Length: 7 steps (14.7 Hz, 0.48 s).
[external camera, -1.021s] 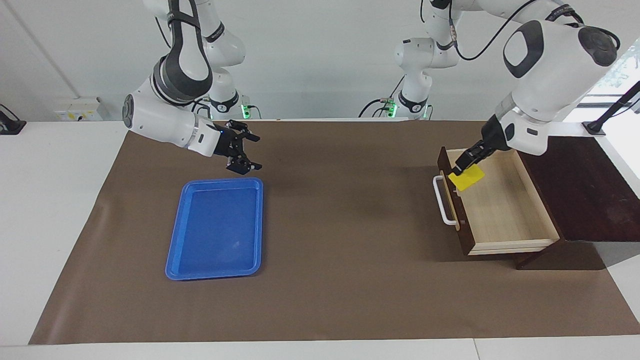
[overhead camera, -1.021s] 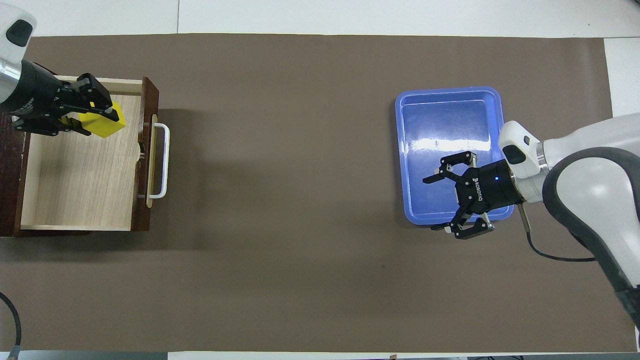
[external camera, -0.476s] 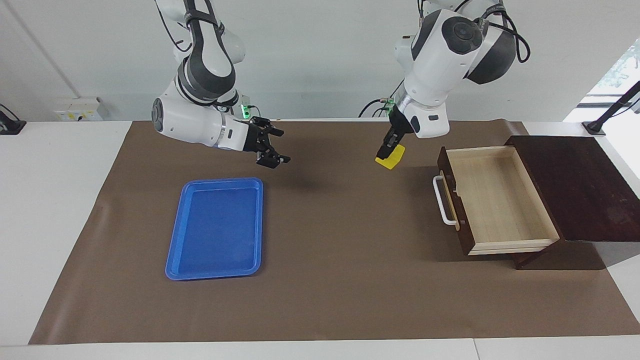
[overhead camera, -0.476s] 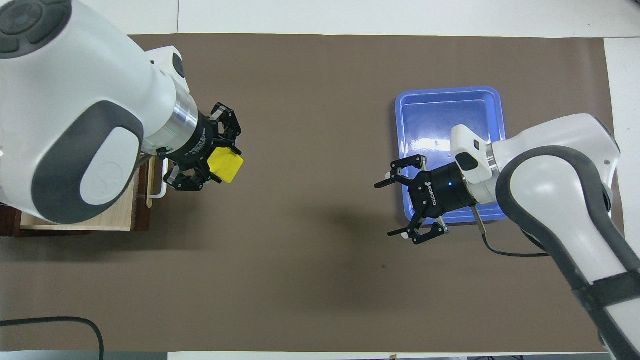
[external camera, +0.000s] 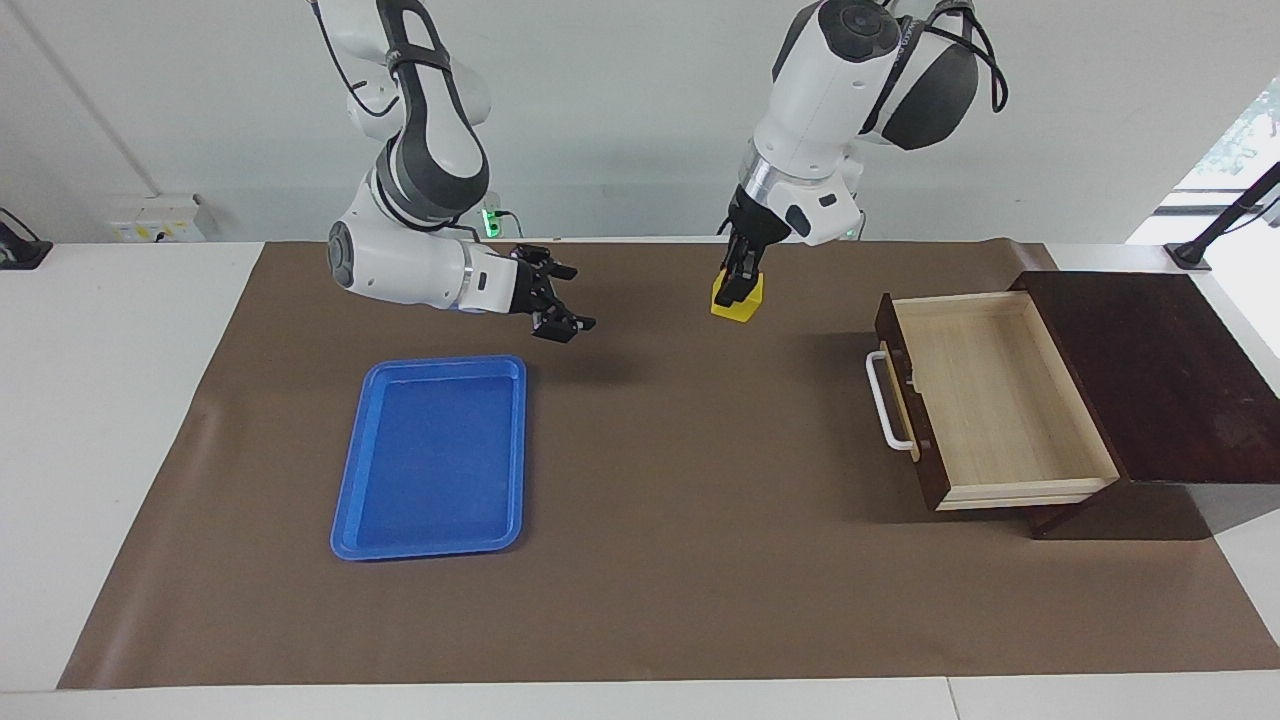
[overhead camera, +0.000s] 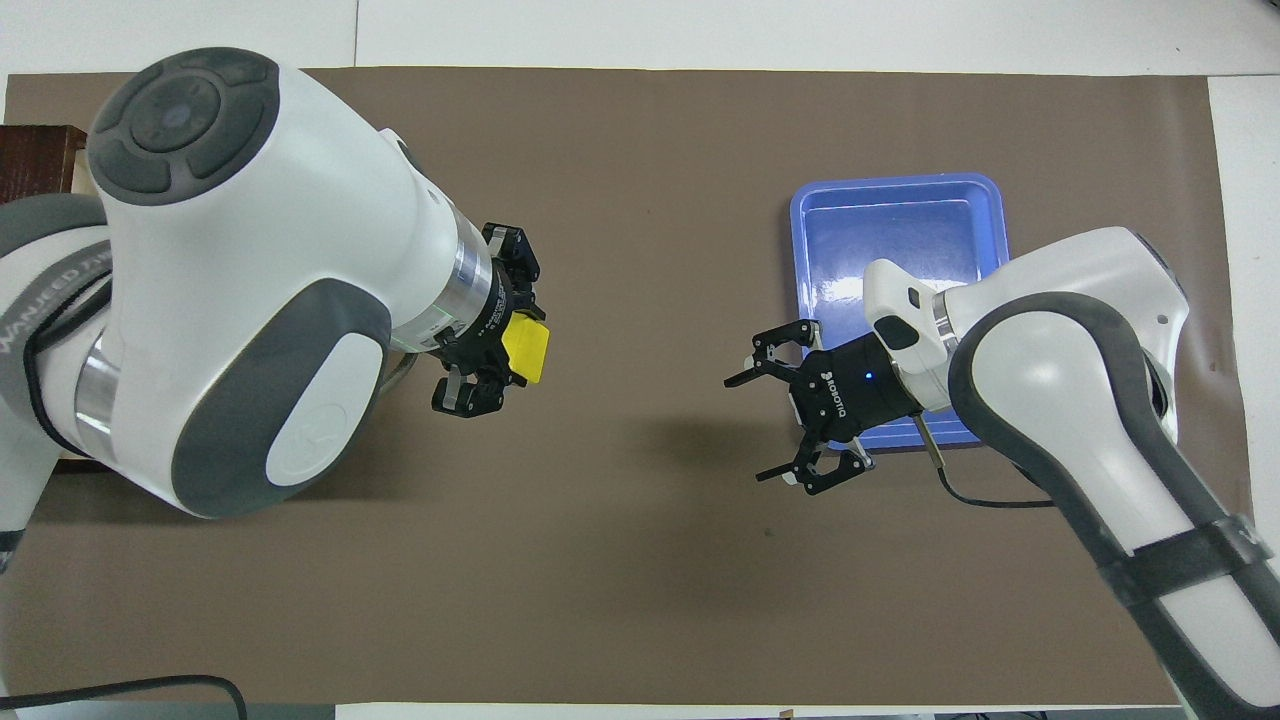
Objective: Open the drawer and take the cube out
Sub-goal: 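Carry the cube toward the right gripper while the right gripper reaches it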
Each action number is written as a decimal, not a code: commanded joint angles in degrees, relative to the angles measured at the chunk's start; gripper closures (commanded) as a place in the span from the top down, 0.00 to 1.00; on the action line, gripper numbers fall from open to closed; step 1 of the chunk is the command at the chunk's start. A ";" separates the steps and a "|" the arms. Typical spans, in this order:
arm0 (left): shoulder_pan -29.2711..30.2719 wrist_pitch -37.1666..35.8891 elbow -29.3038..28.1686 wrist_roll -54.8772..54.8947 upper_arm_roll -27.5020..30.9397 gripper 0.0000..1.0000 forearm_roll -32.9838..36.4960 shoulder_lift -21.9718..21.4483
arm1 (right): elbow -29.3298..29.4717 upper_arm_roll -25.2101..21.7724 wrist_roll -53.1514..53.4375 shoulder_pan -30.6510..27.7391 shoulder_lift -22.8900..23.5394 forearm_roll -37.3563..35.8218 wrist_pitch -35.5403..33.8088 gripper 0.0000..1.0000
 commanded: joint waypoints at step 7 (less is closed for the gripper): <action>-5.01 2.31 -7.89 -9.87 0.61 0.00 5.73 -5.43 | 4.38 0.22 -7.65 0.98 6.46 12.17 -3.68 1.00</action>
